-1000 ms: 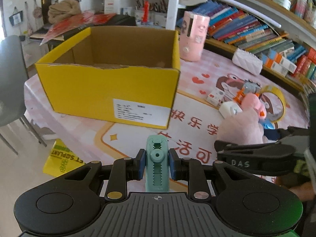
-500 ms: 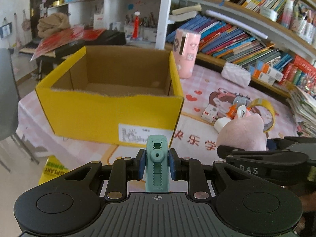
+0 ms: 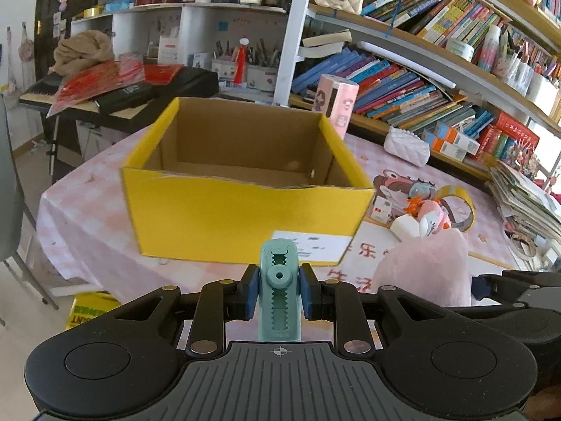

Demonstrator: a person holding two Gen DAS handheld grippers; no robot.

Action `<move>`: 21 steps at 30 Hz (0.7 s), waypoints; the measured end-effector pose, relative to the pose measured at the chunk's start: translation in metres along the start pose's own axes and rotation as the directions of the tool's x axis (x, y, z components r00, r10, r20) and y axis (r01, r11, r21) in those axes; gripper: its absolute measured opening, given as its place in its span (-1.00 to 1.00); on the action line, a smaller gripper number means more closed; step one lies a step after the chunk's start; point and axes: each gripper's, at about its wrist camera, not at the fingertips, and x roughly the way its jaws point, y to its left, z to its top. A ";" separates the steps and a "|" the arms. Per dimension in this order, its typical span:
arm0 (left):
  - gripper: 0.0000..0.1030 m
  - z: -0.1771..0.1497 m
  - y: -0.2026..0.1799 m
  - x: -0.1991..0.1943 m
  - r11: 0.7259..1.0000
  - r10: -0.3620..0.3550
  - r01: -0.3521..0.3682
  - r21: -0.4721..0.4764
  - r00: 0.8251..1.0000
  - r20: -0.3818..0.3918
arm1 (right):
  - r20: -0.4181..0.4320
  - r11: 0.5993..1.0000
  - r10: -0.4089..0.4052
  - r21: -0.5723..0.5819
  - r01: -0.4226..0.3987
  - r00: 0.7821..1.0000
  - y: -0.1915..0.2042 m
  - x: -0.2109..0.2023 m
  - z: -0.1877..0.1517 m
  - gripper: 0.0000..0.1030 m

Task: Organize objects
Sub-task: 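Lift and carry the green toy and pink pig toward the yellow box with both tools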

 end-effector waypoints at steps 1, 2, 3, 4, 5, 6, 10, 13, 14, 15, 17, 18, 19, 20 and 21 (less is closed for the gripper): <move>-0.56 -0.001 0.005 -0.003 1.000 -0.003 0.004 0.004 1.000 0.000 | -0.002 1.000 -0.002 0.004 0.002 1.000 0.006 0.000 -0.002 0.29; -0.56 -0.003 0.011 -0.005 1.000 -0.006 0.006 0.008 1.000 -0.002 | -0.003 1.000 -0.002 0.008 0.002 1.000 0.012 0.000 -0.003 0.29; -0.56 -0.005 0.016 -0.008 1.000 -0.009 0.009 0.011 1.000 -0.004 | -0.006 1.000 -0.003 0.012 0.003 1.000 0.017 0.000 -0.006 0.29; -0.56 -0.006 0.022 -0.011 1.000 -0.010 0.010 0.015 1.000 -0.006 | -0.010 1.000 -0.002 0.016 0.002 1.000 0.024 0.000 -0.008 0.29; -0.56 -0.008 0.027 -0.013 1.000 -0.011 0.011 0.017 1.000 -0.006 | -0.016 1.000 0.001 0.021 -0.001 1.000 0.030 0.001 -0.010 0.29; -0.56 -0.009 0.032 -0.016 1.000 -0.010 0.010 0.021 1.000 -0.007 | -0.020 1.000 0.004 0.026 -0.004 1.000 0.036 0.001 -0.012 0.29; -0.56 -0.016 0.052 -0.026 0.999 -0.005 0.005 0.032 1.000 -0.011 | -0.028 0.999 0.016 0.043 -0.015 0.999 0.061 0.003 -0.021 0.29; -0.56 -0.020 0.065 -0.032 1.000 -0.001 0.001 0.030 1.000 -0.012 | -0.042 0.998 0.027 0.054 -0.025 0.999 0.076 0.005 -0.027 0.29; -0.56 -0.021 0.069 -0.034 1.000 0.000 0.000 0.030 1.000 -0.012 | -0.045 0.998 0.029 0.056 -0.027 0.999 0.080 0.006 -0.027 0.29; -0.56 -0.022 0.072 -0.036 1.000 -0.001 0.001 0.029 1.000 -0.011 | -0.047 0.998 0.030 0.057 -0.028 0.998 0.084 0.005 -0.029 0.29; -0.56 -0.022 0.076 -0.039 1.000 -0.007 0.007 0.030 1.000 -0.006 | -0.046 0.998 0.029 0.056 -0.026 0.999 0.091 0.004 -0.030 0.29; -0.56 -0.021 0.077 -0.040 0.999 -0.011 0.011 0.032 1.000 -0.003 | -0.043 0.998 0.026 0.056 -0.024 0.999 0.094 0.003 -0.030 0.29; -0.56 -0.021 0.078 -0.041 0.999 -0.016 0.016 0.034 1.000 0.001 | -0.041 0.998 0.023 0.056 -0.020 0.999 0.096 0.002 -0.030 0.29; -0.56 -0.021 0.078 -0.042 0.999 -0.021 0.020 0.036 1.000 0.005 | -0.038 0.998 0.019 0.056 -0.016 0.999 0.097 0.001 -0.030 0.29; -0.56 -0.020 0.079 -0.042 0.999 -0.024 0.024 0.036 1.000 0.008 | -0.035 0.998 0.015 0.057 -0.013 0.999 0.098 0.000 -0.030 0.29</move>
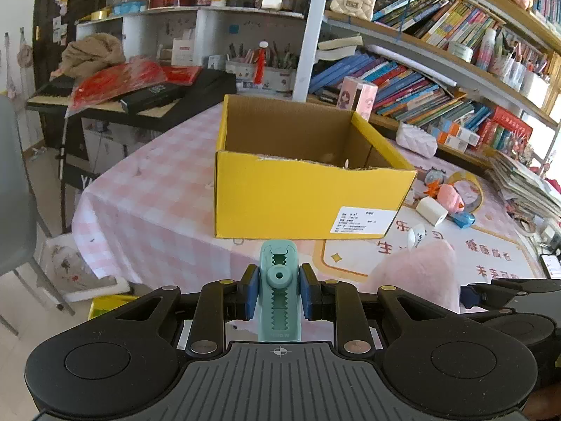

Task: Organize objects
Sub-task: 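Lift and carry the green toy and pink pig toward the yellow box with both tools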

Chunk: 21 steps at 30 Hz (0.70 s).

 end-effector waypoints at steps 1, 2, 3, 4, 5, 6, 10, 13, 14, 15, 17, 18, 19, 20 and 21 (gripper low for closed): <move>-0.56 0.001 0.001 0.000 1.000 -0.004 0.004 0.000 1.000 0.003 | 0.002 1.000 -0.004 0.001 0.004 1.000 0.002 -0.001 0.000 0.29; -0.56 0.001 0.002 -0.001 1.000 -0.008 0.008 0.000 1.000 0.006 | 0.004 1.000 -0.008 0.002 0.008 1.000 0.002 -0.002 0.000 0.29; -0.56 0.001 0.002 -0.001 1.000 -0.012 0.012 0.001 1.000 0.008 | 0.007 1.000 -0.013 0.003 0.013 1.000 0.003 -0.003 0.000 0.29; -0.56 0.001 0.002 -0.002 1.000 -0.015 0.015 0.002 1.000 0.011 | 0.010 1.000 -0.017 0.005 0.016 1.000 0.003 -0.004 0.000 0.29; -0.56 0.002 0.002 -0.002 1.000 -0.020 0.020 0.004 1.000 0.013 | 0.012 1.000 -0.021 0.006 0.020 1.000 0.003 -0.005 0.000 0.29; -0.56 0.002 0.002 -0.002 1.000 -0.023 0.023 0.006 1.000 0.014 | 0.015 1.000 -0.024 0.007 0.024 1.000 0.004 -0.006 0.000 0.29; -0.56 0.003 0.001 -0.003 0.999 -0.036 0.036 0.017 0.999 0.024 | 0.025 0.999 -0.036 0.010 0.036 0.999 0.005 -0.009 0.000 0.29; -0.56 0.004 0.002 -0.004 0.999 -0.042 0.042 0.016 0.999 0.027 | 0.028 0.999 -0.038 0.010 0.038 0.999 0.006 -0.009 0.002 0.29; -0.56 0.004 0.002 -0.005 0.999 -0.045 0.044 0.017 0.999 0.029 | 0.028 0.999 -0.040 0.010 0.040 0.999 0.006 -0.010 0.002 0.29; -0.56 0.004 0.001 -0.005 0.999 -0.047 0.047 0.018 0.998 0.029 | 0.029 0.999 -0.042 0.010 0.042 0.999 0.006 -0.010 0.002 0.29; -0.56 0.004 0.000 -0.004 0.998 -0.054 0.053 0.021 0.998 0.026 | 0.029 0.999 -0.045 0.011 0.045 0.999 0.005 -0.011 0.003 0.29; -0.56 0.003 0.000 -0.004 0.998 -0.055 0.054 0.023 0.998 0.025 | 0.028 0.999 -0.047 0.012 0.047 0.998 0.005 -0.011 0.003 0.29; -0.56 0.003 0.000 -0.004 0.998 -0.055 0.054 0.024 0.998 0.026 | 0.027 0.999 -0.049 0.013 0.048 0.998 0.005 -0.010 0.003 0.29; -0.56 0.004 0.001 -0.004 0.998 -0.054 0.054 0.024 0.998 0.027 | 0.025 0.999 -0.049 0.013 0.049 0.998 0.005 -0.010 0.004 0.29; -0.56 0.004 0.001 -0.004 0.998 -0.053 0.053 0.022 0.998 0.029 | 0.024 0.999 -0.048 0.013 0.048 0.999 0.005 -0.010 0.004 0.29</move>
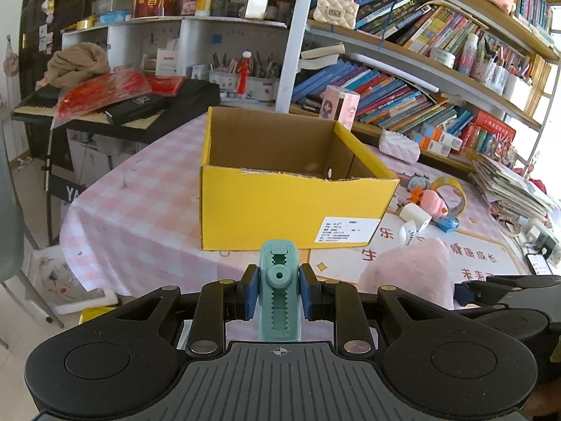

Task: Organize objects
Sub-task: 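Lift and carry the green toy and pink pig toward the yellow box with both tools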

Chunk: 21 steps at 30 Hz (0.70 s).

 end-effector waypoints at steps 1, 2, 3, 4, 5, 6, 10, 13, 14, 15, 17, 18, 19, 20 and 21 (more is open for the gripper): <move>-0.56 0.000 0.000 0.000 1.000 0.002 -0.002 -0.001 1.000 0.002 | -0.001 1.000 0.001 -0.002 -0.001 1.000 0.000 0.000 0.001 0.29; -0.56 0.001 0.000 0.000 1.000 0.004 -0.004 -0.001 1.000 0.004 | -0.001 1.000 0.003 -0.005 -0.003 1.000 0.000 0.001 0.001 0.29; -0.56 0.001 0.000 0.001 1.000 0.006 -0.006 -0.002 1.000 0.006 | -0.001 1.000 0.004 -0.008 -0.004 1.000 0.001 0.002 0.001 0.29; -0.56 0.002 0.000 0.002 1.000 0.009 -0.009 -0.003 1.000 0.007 | -0.002 1.000 0.007 -0.010 -0.007 1.000 0.001 0.002 0.002 0.29; -0.56 0.003 0.000 0.002 1.000 0.012 -0.012 -0.003 1.000 0.009 | -0.004 1.000 0.010 -0.011 -0.010 1.000 0.001 0.003 0.003 0.29; -0.56 0.004 0.000 0.003 1.000 0.016 -0.016 -0.002 1.000 0.012 | -0.005 1.000 0.012 -0.010 -0.012 1.000 0.000 0.005 0.004 0.29; -0.56 0.012 0.000 0.005 1.000 0.030 -0.030 0.001 0.999 0.030 | 0.006 1.000 0.025 -0.003 -0.025 1.000 -0.002 0.010 0.011 0.29; -0.56 0.022 0.002 0.008 0.999 0.038 -0.038 -0.005 0.998 0.051 | 0.020 0.999 0.035 -0.015 -0.035 0.999 -0.002 0.014 0.019 0.29; -0.56 0.027 0.002 0.010 0.999 0.042 -0.042 -0.008 0.997 0.061 | 0.030 0.999 0.037 -0.028 -0.036 0.999 -0.001 0.014 0.023 0.29; -0.56 0.031 0.002 0.012 0.999 0.045 -0.045 -0.010 0.997 0.068 | 0.041 0.998 0.039 -0.043 -0.037 0.998 -0.001 0.014 0.026 0.29; -0.56 0.041 0.003 0.017 0.999 0.049 -0.048 -0.014 0.995 0.082 | 0.068 0.997 0.047 -0.067 -0.043 0.997 -0.001 0.014 0.035 0.29; -0.56 0.046 0.002 0.020 0.999 0.050 -0.049 -0.014 0.995 0.088 | 0.089 0.996 0.053 -0.077 -0.046 0.995 -0.002 0.012 0.041 0.29; -0.56 0.051 0.003 0.022 0.999 0.050 -0.050 -0.012 0.994 0.096 | 0.112 0.995 0.057 -0.084 -0.048 0.992 -0.004 0.011 0.048 0.29; -0.56 0.058 0.002 0.026 0.999 0.052 -0.052 -0.010 0.993 0.110 | 0.134 0.995 0.061 -0.088 -0.049 0.989 -0.005 0.010 0.054 0.29; -0.56 0.064 0.002 0.028 0.999 0.051 -0.049 -0.016 0.991 0.127 | 0.157 0.995 0.063 -0.089 -0.050 0.985 -0.007 0.009 0.062 0.29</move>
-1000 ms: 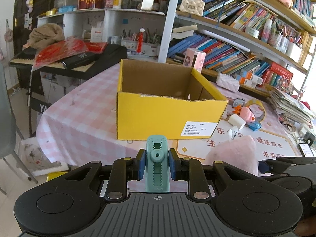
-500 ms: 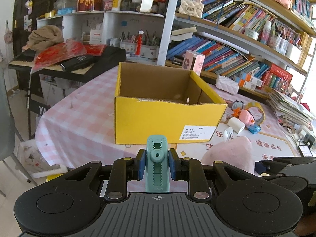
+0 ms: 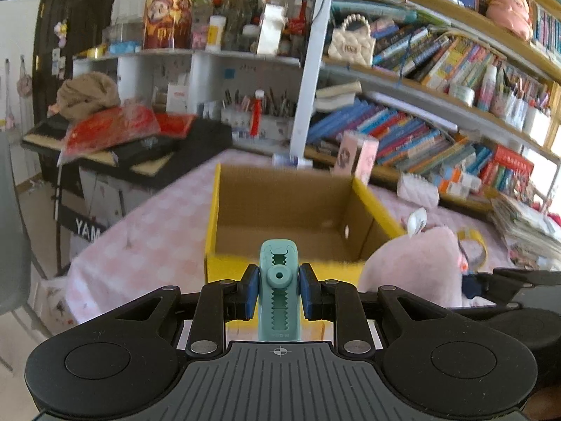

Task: Organize objects
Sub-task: 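Lift and carry the green toy and pink pig toward the yellow box with both tools, then lower both held objects into the yellow box and open both grippers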

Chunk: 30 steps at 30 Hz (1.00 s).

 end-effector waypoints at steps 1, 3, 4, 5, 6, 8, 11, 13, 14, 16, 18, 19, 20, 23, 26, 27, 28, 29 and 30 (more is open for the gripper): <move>-0.56 0.006 0.000 0.003 1.000 0.001 -0.001 -0.003 1.000 0.014 | 0.016 1.000 -0.003 -0.009 0.003 1.000 -0.002 0.001 0.008 0.29; -0.56 0.018 -0.002 0.011 1.000 0.012 -0.012 0.000 0.999 0.041 | 0.055 1.000 -0.007 -0.020 0.008 0.998 -0.008 0.005 0.024 0.29; -0.56 0.022 -0.002 0.015 1.000 0.015 -0.015 0.003 0.999 0.052 | 0.066 1.000 -0.004 -0.015 0.005 0.998 -0.011 0.008 0.031 0.29; -0.56 0.026 -0.003 0.019 1.000 0.019 -0.019 0.006 0.998 0.059 | 0.079 1.000 0.000 -0.008 0.001 0.997 -0.016 0.011 0.039 0.29; -0.56 0.030 -0.005 0.024 1.000 0.023 -0.023 0.009 0.998 0.063 | 0.088 1.000 0.000 -0.005 0.000 0.996 -0.020 0.015 0.046 0.29; -0.56 0.036 -0.007 0.036 0.999 0.031 -0.032 0.009 0.997 0.065 | 0.105 1.000 -0.009 -0.010 0.010 0.994 -0.028 0.025 0.059 0.29; -0.56 0.039 -0.010 0.056 0.999 0.046 -0.046 0.008 0.998 0.050 | 0.104 1.000 -0.016 -0.014 0.017 0.994 -0.040 0.042 0.073 0.29; -0.56 0.039 -0.013 0.070 0.998 0.058 -0.058 0.015 0.998 0.026 | 0.095 1.000 -0.012 -0.018 0.014 0.995 -0.046 0.056 0.078 0.29; -0.56 0.038 -0.015 0.077 0.998 0.064 -0.064 0.020 0.998 0.010 | 0.088 1.000 -0.012 -0.023 0.014 0.996 -0.048 0.064 0.081 0.29; -0.56 0.035 -0.018 0.091 0.996 0.080 -0.079 0.029 0.996 -0.024 | 0.074 0.999 -0.007 -0.038 0.010 0.997 -0.052 0.078 0.084 0.29; -0.56 0.032 -0.020 0.105 0.996 0.091 -0.089 0.031 0.994 -0.064 | 0.057 0.998 -0.003 -0.056 0.006 0.998 -0.054 0.092 0.086 0.29; -0.56 0.032 -0.020 0.110 0.995 0.094 -0.091 0.030 0.993 -0.078 | 0.046 0.998 -0.001 -0.067 0.004 0.999 -0.056 0.101 0.087 0.29; -0.56 0.030 -0.021 0.115 0.995 0.096 -0.094 0.032 0.991 -0.093 | 0.034 0.997 0.001 -0.081 0.002 0.999 -0.057 0.110 0.088 0.29; -0.56 0.026 -0.024 0.129 0.994 0.109 -0.104 0.044 0.985 -0.132 | -0.006 0.992 0.016 -0.126 -0.017 1.000 -0.058 0.135 0.093 0.29; -0.56 0.024 -0.026 0.141 0.992 0.124 -0.116 0.058 0.979 -0.163 | -0.053 0.983 0.033 -0.181 -0.042 0.998 -0.058 0.160 0.096 0.30; -0.56 0.024 -0.027 0.145 0.991 0.130 -0.120 0.063 0.977 -0.172 | -0.064 0.979 0.037 -0.197 -0.049 0.997 -0.057 0.165 0.096 0.30; -0.56 0.024 -0.028 0.149 0.990 0.135 -0.124 0.068 0.974 -0.180 | -0.079 0.974 0.044 -0.219 -0.060 0.996 -0.056 0.172 0.097 0.30; -0.56 0.023 -0.028 0.152 0.989 0.141 -0.130 0.072 0.972 -0.189 | -0.095 0.967 0.047 -0.245 -0.069 0.994 -0.055 0.179 0.098 0.30; -0.56 0.023 -0.028 0.156 0.988 0.146 -0.134 0.074 0.969 -0.198 | -0.111 0.961 0.048 -0.266 -0.076 0.993 -0.054 0.186 0.098 0.30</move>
